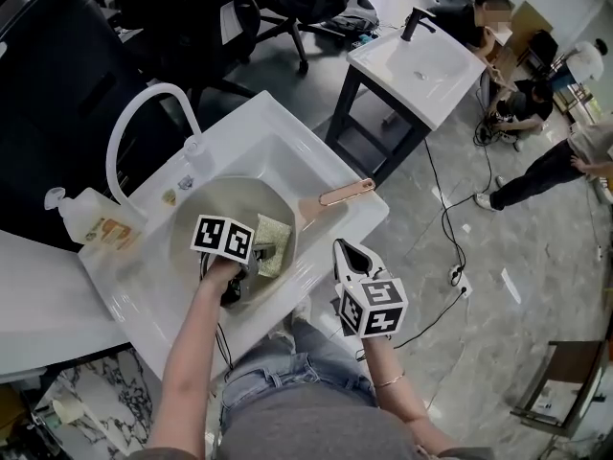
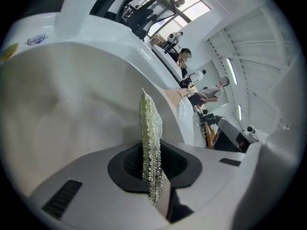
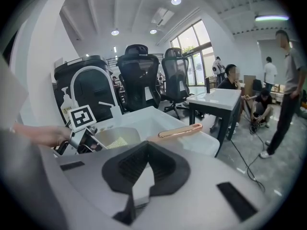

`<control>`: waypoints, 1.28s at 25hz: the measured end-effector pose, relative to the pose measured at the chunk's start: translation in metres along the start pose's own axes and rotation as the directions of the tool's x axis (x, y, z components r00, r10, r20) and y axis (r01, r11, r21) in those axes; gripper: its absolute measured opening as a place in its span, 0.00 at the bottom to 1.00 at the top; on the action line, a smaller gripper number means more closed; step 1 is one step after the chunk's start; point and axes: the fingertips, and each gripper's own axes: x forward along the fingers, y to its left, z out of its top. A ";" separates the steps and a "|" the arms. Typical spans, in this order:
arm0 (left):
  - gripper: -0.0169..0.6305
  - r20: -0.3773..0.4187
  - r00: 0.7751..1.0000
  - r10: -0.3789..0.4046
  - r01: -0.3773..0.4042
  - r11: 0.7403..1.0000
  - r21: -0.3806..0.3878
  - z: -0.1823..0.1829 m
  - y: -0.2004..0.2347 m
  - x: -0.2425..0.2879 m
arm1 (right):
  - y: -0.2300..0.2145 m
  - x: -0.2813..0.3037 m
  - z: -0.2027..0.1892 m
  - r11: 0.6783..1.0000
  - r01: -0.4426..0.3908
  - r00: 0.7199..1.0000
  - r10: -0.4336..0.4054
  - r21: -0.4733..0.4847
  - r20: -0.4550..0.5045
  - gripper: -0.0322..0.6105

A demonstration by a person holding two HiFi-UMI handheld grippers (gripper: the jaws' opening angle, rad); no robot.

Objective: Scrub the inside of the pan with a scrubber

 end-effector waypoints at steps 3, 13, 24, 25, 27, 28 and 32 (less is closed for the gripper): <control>0.11 -0.063 0.998 -0.025 0.023 0.999 -0.032 -0.007 0.008 0.008 | 0.000 0.003 0.003 1.000 -0.005 1.000 0.005 0.000 0.000 0.07; 0.11 -0.264 0.953 0.151 -0.120 0.984 0.130 -0.042 0.036 0.011 | 0.023 0.028 0.010 0.996 -0.082 0.996 0.081 -0.041 -0.024 0.07; 0.11 -0.350 0.853 0.387 -0.268 0.900 0.343 -0.068 0.069 -0.017 | 0.062 0.052 0.017 0.976 -0.192 0.981 0.188 -0.104 -0.054 0.07; 0.11 -0.355 0.846 0.398 -0.272 0.895 0.354 -0.069 0.071 -0.020 | 0.064 0.053 0.018 0.974 -0.199 0.980 0.194 -0.108 -0.056 0.07; 0.11 -0.365 0.830 0.422 -0.284 0.883 0.374 -0.073 0.076 -0.027 | 0.067 0.055 0.019 0.971 -0.209 0.977 0.203 -0.114 -0.059 0.07; 0.11 -0.371 0.819 0.437 -0.292 0.875 0.386 -0.074 0.079 -0.030 | 0.069 0.056 0.019 0.970 -0.212 0.977 0.206 -0.116 -0.060 0.07; 0.11 -0.387 0.765 0.516 -0.327 0.828 0.456 -0.078 0.093 -0.040 | 0.071 0.058 0.021 0.968 -0.221 0.975 0.215 -0.121 -0.060 0.07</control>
